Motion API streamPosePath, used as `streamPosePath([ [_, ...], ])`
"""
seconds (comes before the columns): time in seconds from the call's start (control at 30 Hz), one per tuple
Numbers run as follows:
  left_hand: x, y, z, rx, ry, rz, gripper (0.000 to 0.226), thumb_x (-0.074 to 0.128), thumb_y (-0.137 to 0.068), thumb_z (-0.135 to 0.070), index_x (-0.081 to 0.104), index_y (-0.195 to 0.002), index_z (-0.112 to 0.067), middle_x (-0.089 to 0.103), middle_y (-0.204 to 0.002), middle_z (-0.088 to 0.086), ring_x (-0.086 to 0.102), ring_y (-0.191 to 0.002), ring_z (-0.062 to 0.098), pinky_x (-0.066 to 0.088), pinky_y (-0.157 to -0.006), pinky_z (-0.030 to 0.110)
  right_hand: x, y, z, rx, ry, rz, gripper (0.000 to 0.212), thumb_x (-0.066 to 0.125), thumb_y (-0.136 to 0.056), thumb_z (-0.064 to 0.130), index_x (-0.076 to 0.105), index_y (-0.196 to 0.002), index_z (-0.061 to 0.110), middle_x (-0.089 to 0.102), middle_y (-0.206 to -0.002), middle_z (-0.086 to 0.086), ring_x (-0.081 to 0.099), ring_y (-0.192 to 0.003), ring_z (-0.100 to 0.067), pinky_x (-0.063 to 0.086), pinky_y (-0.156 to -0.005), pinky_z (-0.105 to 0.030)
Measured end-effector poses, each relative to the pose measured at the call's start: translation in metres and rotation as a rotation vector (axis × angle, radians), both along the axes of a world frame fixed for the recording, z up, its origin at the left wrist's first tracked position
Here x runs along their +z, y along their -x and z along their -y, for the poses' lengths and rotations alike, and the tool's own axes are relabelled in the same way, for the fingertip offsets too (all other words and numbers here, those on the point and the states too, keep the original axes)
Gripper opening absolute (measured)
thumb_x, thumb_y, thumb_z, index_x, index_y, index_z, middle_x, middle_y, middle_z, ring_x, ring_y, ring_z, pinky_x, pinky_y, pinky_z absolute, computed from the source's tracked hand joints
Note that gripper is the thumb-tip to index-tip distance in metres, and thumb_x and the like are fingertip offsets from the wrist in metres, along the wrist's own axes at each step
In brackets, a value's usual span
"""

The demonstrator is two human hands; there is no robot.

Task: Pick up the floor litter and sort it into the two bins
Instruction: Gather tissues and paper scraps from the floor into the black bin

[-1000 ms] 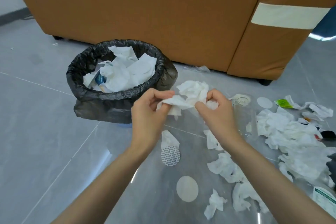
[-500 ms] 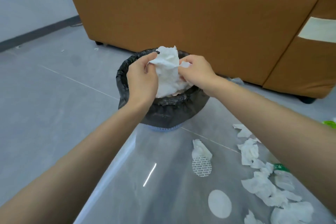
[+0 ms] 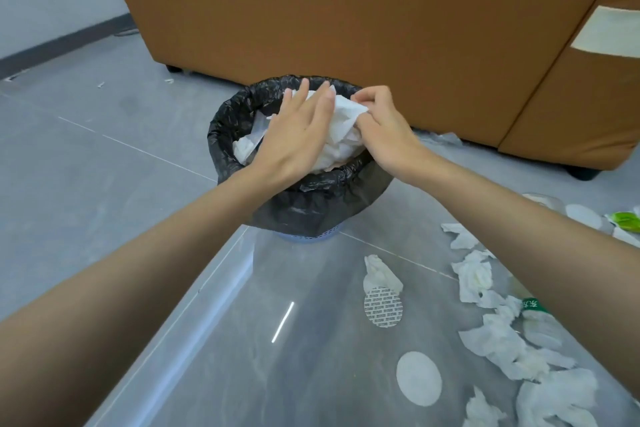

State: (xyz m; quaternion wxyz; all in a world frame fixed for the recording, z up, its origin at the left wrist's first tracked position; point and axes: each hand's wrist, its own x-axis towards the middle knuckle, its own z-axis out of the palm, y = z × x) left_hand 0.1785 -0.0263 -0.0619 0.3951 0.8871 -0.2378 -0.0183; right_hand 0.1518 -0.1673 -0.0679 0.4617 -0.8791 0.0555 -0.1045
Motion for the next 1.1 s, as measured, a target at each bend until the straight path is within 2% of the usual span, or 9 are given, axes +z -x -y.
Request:
streamPosePath([
  [0.17,-0.016,-0.022,0.006,-0.065,-0.232,0.077,0.041,0.036,-0.099,-0.04,0.049,-0.136,-0.027,0.007,-0.159,0.003,-0.002,-0.147,0.023,0.014,-0.116,0.049,-0.009,0.0,0.01,-0.032,0.013,0.088,0.055,0.033,-0.087,-0.006,0.037,-0.138,0.013,0.056,-0.132,-0.006,0.051,-0.12,-0.013,0.039,-0.08,-0.005],
  [0.27,-0.022,-0.03,0.01,-0.082,-0.335,0.045,0.035,0.037,-0.1,-0.034,0.066,-0.093,-0.016,0.015,-0.157,0.008,0.002,-0.146,0.026,0.023,-0.112,0.045,-0.014,0.004,0.015,-0.094,0.063,0.159,0.049,0.044,-0.086,-0.005,0.051,-0.13,0.015,0.067,-0.111,0.002,0.061,-0.102,-0.007,0.043,-0.082,-0.004],
  [0.33,-0.02,-0.03,0.014,-0.102,-0.413,-0.026,0.039,0.036,-0.101,-0.03,0.052,-0.068,-0.015,0.016,-0.157,0.011,0.004,-0.146,0.028,0.023,-0.111,0.042,-0.016,0.007,0.017,-0.119,0.102,0.183,0.041,0.047,-0.086,-0.003,0.059,-0.121,0.014,0.068,-0.108,0.004,0.061,-0.102,-0.005,0.039,-0.082,0.001],
  [0.53,-0.022,-0.035,0.03,-0.055,-0.637,-0.259,0.042,0.023,-0.104,-0.018,0.045,-0.128,0.007,0.012,-0.155,0.022,0.012,-0.143,0.029,0.008,-0.111,0.028,-0.029,0.016,0.018,-0.113,0.199,0.171,0.031,0.042,-0.094,0.01,0.063,-0.117,0.017,0.065,-0.115,0.006,0.055,-0.108,-0.009,0.039,-0.088,-0.016],
  [0.73,-0.032,-0.043,0.033,-0.079,-0.898,-0.315,0.048,0.023,-0.103,-0.024,0.017,-0.148,-0.005,0.004,-0.158,0.013,0.003,-0.145,0.03,0.004,-0.119,0.041,-0.038,0.016,0.022,-0.123,0.193,0.2,0.027,0.043,-0.095,0.014,0.066,-0.108,0.021,0.068,-0.104,0.008,0.04,-0.059,0.007,0.03,-0.057,-0.006],
  [0.8,-0.028,-0.041,0.033,-0.127,-0.995,-0.32,0.053,0.018,-0.104,-0.034,0.009,-0.149,-0.009,0.003,-0.158,0.01,0.005,-0.146,0.028,0.009,-0.118,0.036,-0.038,0.017,0.02,-0.131,0.157,0.219,0.026,0.044,-0.095,0.013,0.067,-0.103,0.018,0.068,-0.111,0.006,0.044,-0.069,0.015,0.031,-0.06,-0.003],
  [0.87,-0.024,-0.039,0.034,-0.117,-1.041,-0.347,0.055,0.014,-0.103,-0.04,0.005,-0.15,-0.013,0.001,-0.158,0.009,0.006,-0.145,0.028,0.012,-0.114,0.035,-0.038,0.019,0.018,-0.131,0.131,0.216,0.025,0.043,-0.096,0.012,0.068,-0.1,0.015,0.068,-0.115,0.003,0.055,-0.106,0.005,0.036,-0.071,-0.008],
  [1.0,-0.02,-0.032,0.035,-0.038,-1.051,-0.327,0.054,0.014,-0.103,-0.041,0.008,-0.15,-0.015,0.001,-0.158,0.01,0.006,-0.145,0.031,0.01,-0.114,0.038,-0.038,0.023,0.018,-0.097,0.081,0.162,0.029,0.038,-0.097,0.011,0.065,-0.107,0.015,0.061,-0.128,0.002,0.038,-0.135,-0.004,0.042,-0.085,-0.023],
  [1.1,-0.017,-0.022,0.034,-0.008,-1.023,-0.32,0.053,0.014,-0.103,-0.039,0.008,-0.15,-0.015,0.004,-0.158,0.012,0.004,-0.145,0.031,0.009,-0.114,0.036,-0.034,0.027,0.019,-0.045,0.082,0.108,0.032,0.038,-0.098,0.015,0.061,-0.119,0.019,0.05,-0.14,0.007,0.058,-0.072,0.013,0.036,-0.059,-0.01],
])
